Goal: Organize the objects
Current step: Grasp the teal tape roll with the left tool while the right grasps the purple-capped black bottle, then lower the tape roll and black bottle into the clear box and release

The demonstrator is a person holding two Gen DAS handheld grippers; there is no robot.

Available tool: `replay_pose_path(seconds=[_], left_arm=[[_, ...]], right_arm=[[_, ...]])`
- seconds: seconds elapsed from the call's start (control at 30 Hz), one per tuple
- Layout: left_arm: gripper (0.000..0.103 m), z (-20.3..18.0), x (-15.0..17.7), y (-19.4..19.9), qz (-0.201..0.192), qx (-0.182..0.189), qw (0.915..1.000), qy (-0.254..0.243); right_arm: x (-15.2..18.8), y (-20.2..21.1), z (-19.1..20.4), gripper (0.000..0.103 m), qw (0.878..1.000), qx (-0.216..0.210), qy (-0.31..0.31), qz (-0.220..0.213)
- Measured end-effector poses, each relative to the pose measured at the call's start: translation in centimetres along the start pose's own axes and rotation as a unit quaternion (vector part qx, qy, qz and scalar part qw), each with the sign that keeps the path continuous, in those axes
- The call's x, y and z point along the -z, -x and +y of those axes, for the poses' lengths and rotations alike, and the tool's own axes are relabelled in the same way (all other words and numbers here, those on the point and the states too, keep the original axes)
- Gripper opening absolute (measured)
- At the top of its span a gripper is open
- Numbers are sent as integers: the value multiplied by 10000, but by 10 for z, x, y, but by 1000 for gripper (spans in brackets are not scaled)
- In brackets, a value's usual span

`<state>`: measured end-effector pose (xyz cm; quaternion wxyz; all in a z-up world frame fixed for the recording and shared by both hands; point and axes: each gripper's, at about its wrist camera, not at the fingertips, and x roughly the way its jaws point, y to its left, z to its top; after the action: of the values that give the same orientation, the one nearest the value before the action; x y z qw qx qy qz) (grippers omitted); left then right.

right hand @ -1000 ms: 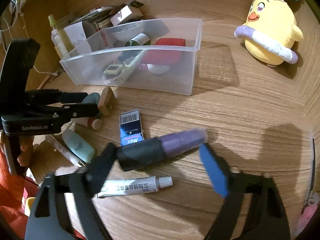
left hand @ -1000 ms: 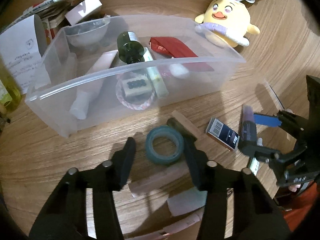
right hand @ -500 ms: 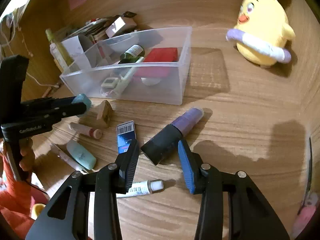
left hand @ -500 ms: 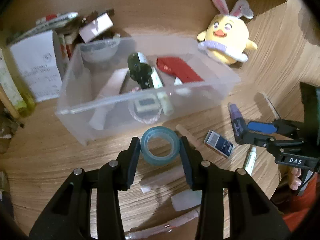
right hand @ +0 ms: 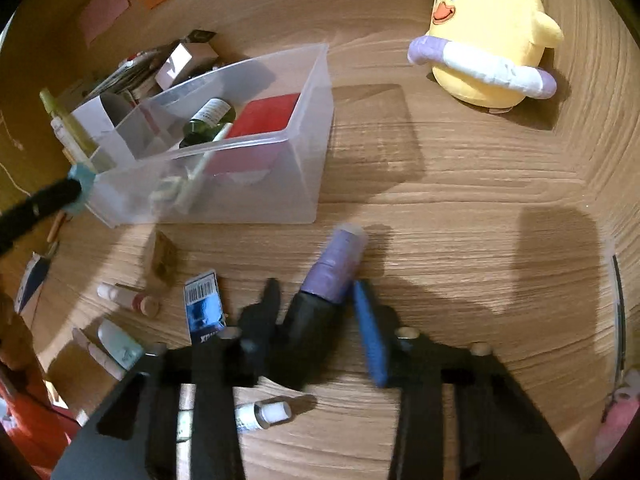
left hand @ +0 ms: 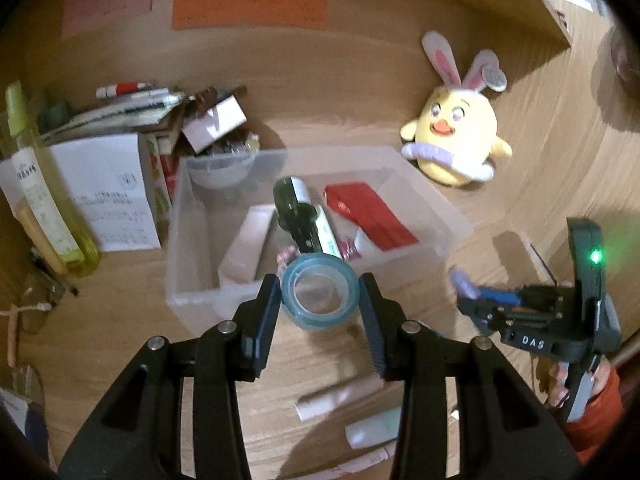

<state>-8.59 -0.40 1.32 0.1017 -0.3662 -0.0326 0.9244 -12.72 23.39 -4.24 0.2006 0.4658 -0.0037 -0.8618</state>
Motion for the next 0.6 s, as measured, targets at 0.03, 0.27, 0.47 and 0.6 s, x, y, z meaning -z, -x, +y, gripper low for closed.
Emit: replay_pose_path(seconds=[0.03,0.27,0.47,0.6], left_arm=[[40,1,-3,2,-45,-30,10000,11],[40,19,-23,5,-249,-187,9994,166],[40,32,-34,-6,-179,-270,9991,275],[40,36,-37,-21,6,-228,9992,314]], right_arm=[[0,1,-2,23,10000,46,-13,-19],[-15,32,-8,23,9985,204,-7,-513],[-47,68,5,23,9927,82,155,-1194],[-70,74,23,23,9887,-78,402,-1444]])
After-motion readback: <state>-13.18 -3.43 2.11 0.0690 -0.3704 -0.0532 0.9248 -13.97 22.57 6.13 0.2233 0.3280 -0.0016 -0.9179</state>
